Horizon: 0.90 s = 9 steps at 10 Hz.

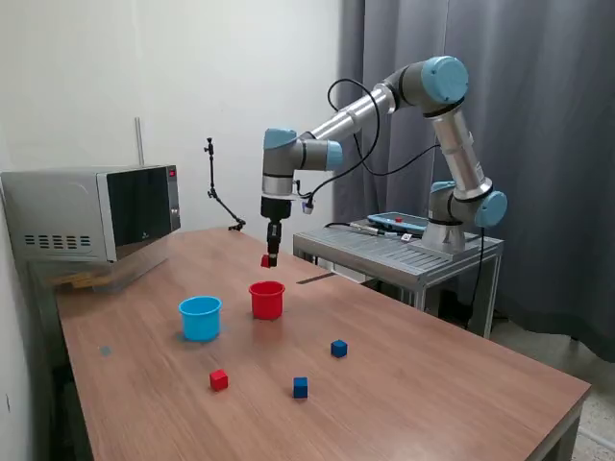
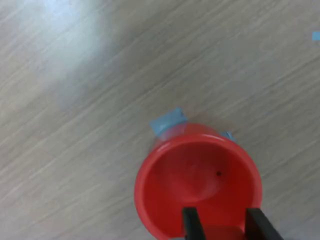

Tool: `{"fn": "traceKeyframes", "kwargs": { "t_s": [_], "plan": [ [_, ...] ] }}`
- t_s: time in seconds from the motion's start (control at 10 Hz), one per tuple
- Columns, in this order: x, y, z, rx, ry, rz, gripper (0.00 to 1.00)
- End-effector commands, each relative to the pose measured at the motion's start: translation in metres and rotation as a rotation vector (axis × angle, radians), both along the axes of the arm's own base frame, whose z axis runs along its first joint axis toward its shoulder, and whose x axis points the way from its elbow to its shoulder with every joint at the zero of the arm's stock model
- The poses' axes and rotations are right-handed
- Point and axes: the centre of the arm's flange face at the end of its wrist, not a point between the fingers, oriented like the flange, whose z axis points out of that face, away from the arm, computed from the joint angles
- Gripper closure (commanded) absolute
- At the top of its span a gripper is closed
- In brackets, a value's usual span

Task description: Place red objects in the red bin, and blue objects in the blue bin.

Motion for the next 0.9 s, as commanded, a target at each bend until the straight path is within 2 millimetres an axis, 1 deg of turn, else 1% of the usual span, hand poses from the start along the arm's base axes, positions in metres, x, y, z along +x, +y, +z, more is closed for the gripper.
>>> {"fn": "traceKeyframes", "kwargs": {
  "t_s": [0.0,0.8],
  "plan": [
    [0.005,0.001,-0.009,-0.006,-0.019,-0.005,1.0],
    [0.005,0.002,-0.02,-0.015,-0.033,-0.005,1.0]
  ]
}}
